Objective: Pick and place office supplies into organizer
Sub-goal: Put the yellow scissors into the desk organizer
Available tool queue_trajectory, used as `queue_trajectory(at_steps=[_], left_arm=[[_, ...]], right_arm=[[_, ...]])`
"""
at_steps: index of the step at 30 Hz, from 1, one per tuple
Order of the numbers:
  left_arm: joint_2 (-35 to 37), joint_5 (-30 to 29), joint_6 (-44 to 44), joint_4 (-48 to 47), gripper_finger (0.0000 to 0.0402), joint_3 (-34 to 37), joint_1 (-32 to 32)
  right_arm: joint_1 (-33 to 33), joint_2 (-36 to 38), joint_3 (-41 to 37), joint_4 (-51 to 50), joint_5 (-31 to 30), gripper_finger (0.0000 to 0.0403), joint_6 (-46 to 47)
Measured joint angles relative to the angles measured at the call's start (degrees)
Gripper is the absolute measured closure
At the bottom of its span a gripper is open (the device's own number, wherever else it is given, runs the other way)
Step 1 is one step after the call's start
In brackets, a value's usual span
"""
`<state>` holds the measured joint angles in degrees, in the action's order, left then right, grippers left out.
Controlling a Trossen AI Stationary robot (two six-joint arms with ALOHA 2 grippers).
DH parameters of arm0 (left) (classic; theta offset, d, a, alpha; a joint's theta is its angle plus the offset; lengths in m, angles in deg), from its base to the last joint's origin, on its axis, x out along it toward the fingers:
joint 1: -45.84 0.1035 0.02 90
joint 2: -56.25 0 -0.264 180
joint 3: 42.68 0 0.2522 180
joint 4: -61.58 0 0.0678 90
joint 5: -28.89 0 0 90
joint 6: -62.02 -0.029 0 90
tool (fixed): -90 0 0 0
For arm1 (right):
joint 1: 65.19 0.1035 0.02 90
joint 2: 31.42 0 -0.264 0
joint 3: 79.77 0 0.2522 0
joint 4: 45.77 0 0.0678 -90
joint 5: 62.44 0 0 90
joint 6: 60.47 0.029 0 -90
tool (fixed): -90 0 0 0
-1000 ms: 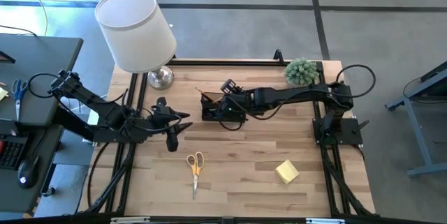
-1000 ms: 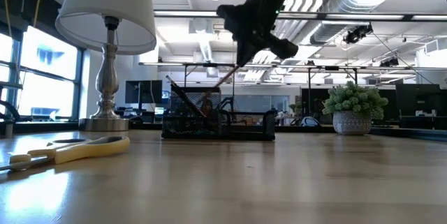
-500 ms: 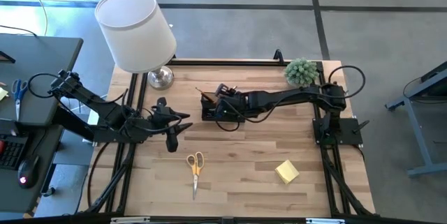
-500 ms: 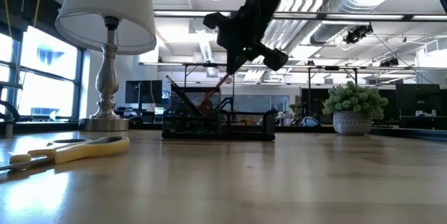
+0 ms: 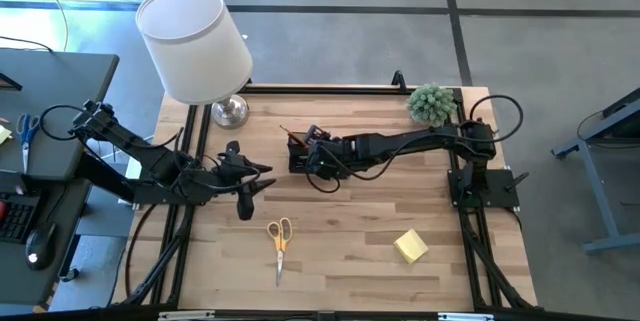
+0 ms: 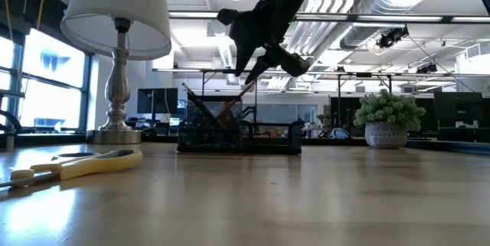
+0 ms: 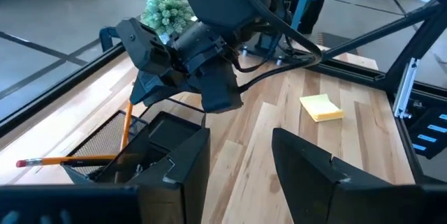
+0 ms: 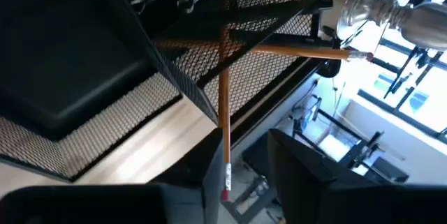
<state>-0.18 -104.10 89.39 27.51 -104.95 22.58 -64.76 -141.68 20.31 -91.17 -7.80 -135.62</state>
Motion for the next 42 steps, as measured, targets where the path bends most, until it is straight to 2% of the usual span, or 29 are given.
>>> queue_trajectory(at_steps=[5, 11, 13, 15, 22, 26, 30, 35, 42], left_arm=[[0.00, 0.04, 0.06, -0.59, 0.0259, 0.00, 0.00], [-0.02, 0.15, 0.42, -1.15, 0.0259, 0.28, 0.00], [-0.02, 0.38, 0.44, -1.14, 0.0259, 0.28, 0.00], [-0.02, 0.67, 0.49, -1.18, 0.0259, 0.28, 0.00], [-0.02, 1.45, 1.55, -2.40, 0.0259, 0.28, 0.00], [-0.07, 3.00, 2.55, -2.53, 0.0259, 0.28, 0.00], [-0.07, 5.29, 3.08, -3.42, 0.0259, 0.31, 0.00], [-0.09, 5.29, 4.95, -6.81, 0.0259, 0.31, 0.00], [-0.09, 5.07, 7.87, -8.90, 0.0259, 0.31, -0.01]], right_arm=[[0.01, 0.00, 0.00, 0.10, -2.10, 0.0272, 5.04], [0.02, 0.07, 0.00, -0.03, -15.01, 0.0259, 13.50], [-0.02, 0.81, -0.02, -1.99, -16.65, 0.0259, 18.65], [-0.02, 2.38, -0.03, -4.47, -13.12, 0.0262, 25.51], [-2.62, 9.38, -0.02, -14.18, 11.22, 0.0284, 52.48], [-5.51, 10.74, -0.02, -20.09, 19.13, 0.0297, 61.50], [-5.92, 10.88, -2.22, -21.02, 22.53, 0.0312, 63.68], [-4.60, 11.57, -8.21, -19.58, 23.02, 0.0331, 66.36], [-0.82, 21.02, -24.57, -2.68, 24.06, 0.0361, 73.99]])
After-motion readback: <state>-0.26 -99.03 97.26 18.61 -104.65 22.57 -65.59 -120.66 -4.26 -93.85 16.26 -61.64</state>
